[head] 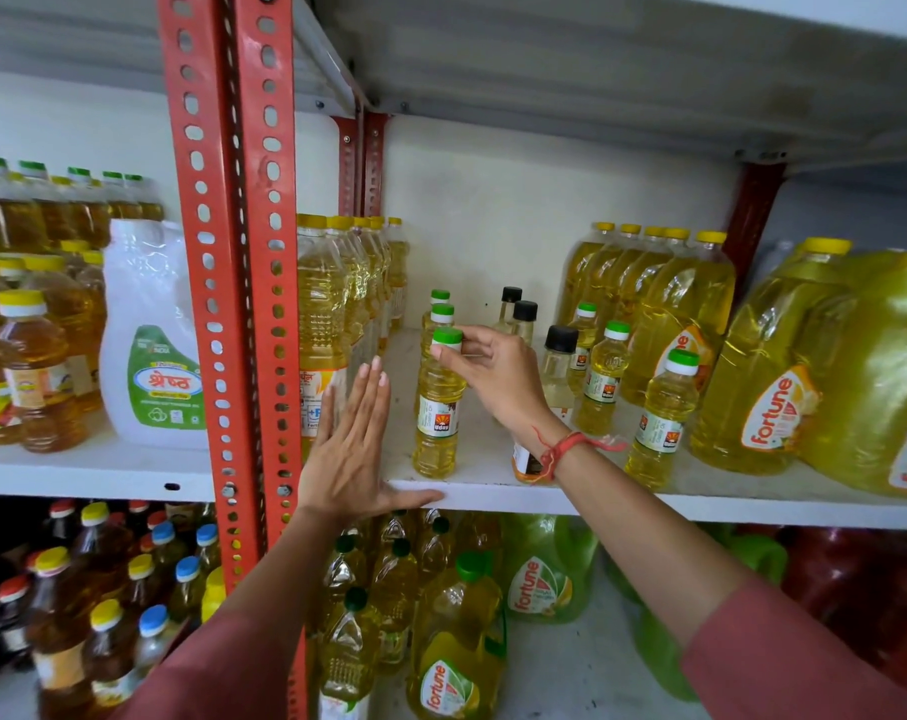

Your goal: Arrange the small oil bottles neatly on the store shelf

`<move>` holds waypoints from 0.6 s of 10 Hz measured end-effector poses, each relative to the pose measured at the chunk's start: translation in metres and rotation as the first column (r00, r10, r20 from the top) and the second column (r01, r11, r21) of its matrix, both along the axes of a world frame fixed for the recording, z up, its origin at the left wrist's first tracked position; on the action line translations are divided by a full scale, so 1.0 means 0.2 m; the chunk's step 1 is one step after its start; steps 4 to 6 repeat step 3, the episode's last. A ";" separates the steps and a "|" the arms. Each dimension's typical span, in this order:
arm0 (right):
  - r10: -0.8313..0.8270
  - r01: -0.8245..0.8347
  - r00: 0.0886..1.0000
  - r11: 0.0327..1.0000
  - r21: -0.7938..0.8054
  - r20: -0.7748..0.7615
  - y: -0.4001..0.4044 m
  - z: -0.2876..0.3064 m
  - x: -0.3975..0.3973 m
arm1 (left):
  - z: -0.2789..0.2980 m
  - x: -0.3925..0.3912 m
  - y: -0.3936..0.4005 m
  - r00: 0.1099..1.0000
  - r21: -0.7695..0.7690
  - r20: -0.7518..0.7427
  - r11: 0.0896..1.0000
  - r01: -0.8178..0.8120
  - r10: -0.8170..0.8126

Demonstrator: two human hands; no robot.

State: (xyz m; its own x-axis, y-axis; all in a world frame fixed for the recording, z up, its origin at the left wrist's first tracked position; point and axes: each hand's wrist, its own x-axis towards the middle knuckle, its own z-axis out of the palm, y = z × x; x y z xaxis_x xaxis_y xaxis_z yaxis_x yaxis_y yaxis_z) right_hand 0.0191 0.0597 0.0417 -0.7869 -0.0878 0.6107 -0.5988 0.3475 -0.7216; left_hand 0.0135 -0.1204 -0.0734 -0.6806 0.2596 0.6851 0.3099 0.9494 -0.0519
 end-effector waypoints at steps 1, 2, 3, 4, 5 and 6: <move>-0.008 0.008 1.000 1.000 0.012 0.011 0.00 0.01 0.00 | 0.01 0.01 0.01 1.000 -0.009 -0.002 1.000 -0.025 0.024; -0.013 0.012 1.000 0.999 0.048 0.026 0.00 0.02 0.03 | 0.03 0.05 0.00 1.000 -0.010 0.018 1.000 0.001 -0.001; -0.106 0.107 0.994 0.992 0.066 -0.017 0.02 0.07 0.07 | 0.05 0.07 0.02 0.994 0.051 -0.096 0.997 0.064 -0.059; -0.106 0.107 0.994 0.992 0.066 -0.017 0.02 0.07 0.07 | 0.05 0.07 0.02 0.994 0.051 -0.096 0.997 0.064 -0.059; -0.106 0.107 0.994 0.992 0.066 -0.017 0.02 0.07 0.07 | 0.05 0.07 0.02 0.994 0.051 -0.096 0.997 0.064 -0.059; -0.106 0.107 0.994 0.992 0.066 -0.017 0.02 0.07 0.07 | 0.05 0.07 0.02 0.994 0.051 -0.096 0.997 0.064 -0.059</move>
